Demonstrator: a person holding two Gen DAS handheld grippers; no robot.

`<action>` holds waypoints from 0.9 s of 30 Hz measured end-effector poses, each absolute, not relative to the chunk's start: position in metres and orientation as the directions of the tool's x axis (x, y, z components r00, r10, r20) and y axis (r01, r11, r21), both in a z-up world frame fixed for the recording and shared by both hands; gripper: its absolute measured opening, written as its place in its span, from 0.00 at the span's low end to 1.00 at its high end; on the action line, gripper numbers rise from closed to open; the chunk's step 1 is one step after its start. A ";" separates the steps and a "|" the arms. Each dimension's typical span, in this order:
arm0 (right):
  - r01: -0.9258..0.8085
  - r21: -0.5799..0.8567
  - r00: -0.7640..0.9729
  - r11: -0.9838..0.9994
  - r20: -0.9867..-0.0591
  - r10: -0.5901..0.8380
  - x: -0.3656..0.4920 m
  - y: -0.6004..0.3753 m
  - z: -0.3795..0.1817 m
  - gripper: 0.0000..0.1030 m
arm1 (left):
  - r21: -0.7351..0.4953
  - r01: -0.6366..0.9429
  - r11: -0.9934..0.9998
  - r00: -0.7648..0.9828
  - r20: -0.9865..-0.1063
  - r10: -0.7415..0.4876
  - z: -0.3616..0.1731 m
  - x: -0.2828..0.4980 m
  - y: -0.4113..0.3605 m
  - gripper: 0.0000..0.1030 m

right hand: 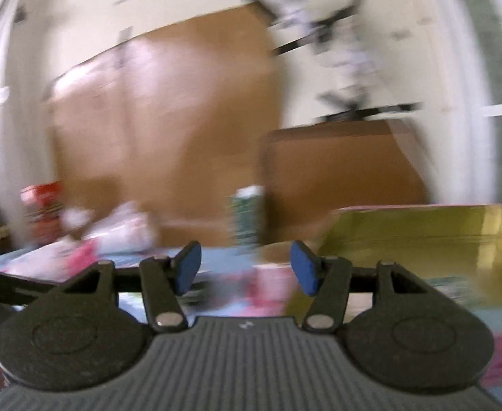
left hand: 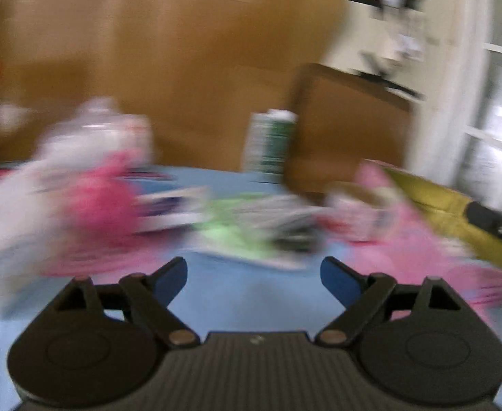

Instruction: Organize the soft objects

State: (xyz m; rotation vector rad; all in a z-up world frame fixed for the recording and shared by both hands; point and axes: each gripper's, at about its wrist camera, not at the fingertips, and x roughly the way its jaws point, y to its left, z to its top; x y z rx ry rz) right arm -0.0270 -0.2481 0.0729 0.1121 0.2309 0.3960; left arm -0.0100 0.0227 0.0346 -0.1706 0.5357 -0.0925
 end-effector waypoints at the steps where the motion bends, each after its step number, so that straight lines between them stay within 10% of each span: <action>1: -0.405 0.159 0.873 0.901 -0.227 0.432 -0.019 -0.233 0.073 0.66 | -0.176 0.005 0.984 0.859 -0.503 -0.094 0.031 -0.013 0.036 0.86; 3: -0.464 0.169 0.822 0.870 -0.285 0.494 0.005 -0.202 0.068 0.83 | -0.190 -0.051 0.980 0.858 -0.511 -0.054 0.021 -0.017 0.057 0.86; 12: -0.343 0.307 0.745 0.888 -0.487 0.456 0.123 -0.153 0.049 0.86 | -0.263 -0.019 0.965 0.902 -0.421 -0.097 0.019 -0.036 0.073 0.87; 14: -0.313 0.386 0.694 0.868 -0.531 0.486 0.142 -0.157 0.042 0.75 | -0.250 -0.012 0.968 0.906 -0.413 -0.095 0.021 -0.036 0.068 0.87; 16: -0.307 0.415 0.660 0.856 -0.555 0.506 0.141 -0.160 0.040 0.34 | -0.257 -0.009 0.966 0.908 -0.406 -0.100 0.022 -0.036 0.067 0.88; 17: -0.313 0.405 0.663 0.859 -0.555 0.503 0.134 -0.162 0.041 0.30 | -0.266 -0.009 0.964 0.909 -0.403 -0.103 0.021 -0.035 0.068 0.89; 25: -0.526 0.393 0.557 0.755 -0.511 0.654 0.038 -0.166 0.042 0.26 | -0.321 -0.020 0.947 0.904 -0.410 -0.120 0.020 -0.033 0.076 0.90; 27: -0.563 0.321 0.583 0.762 -0.499 0.641 0.014 -0.166 0.040 0.44 | -0.330 -0.023 0.944 0.901 -0.416 -0.123 0.019 -0.032 0.077 0.90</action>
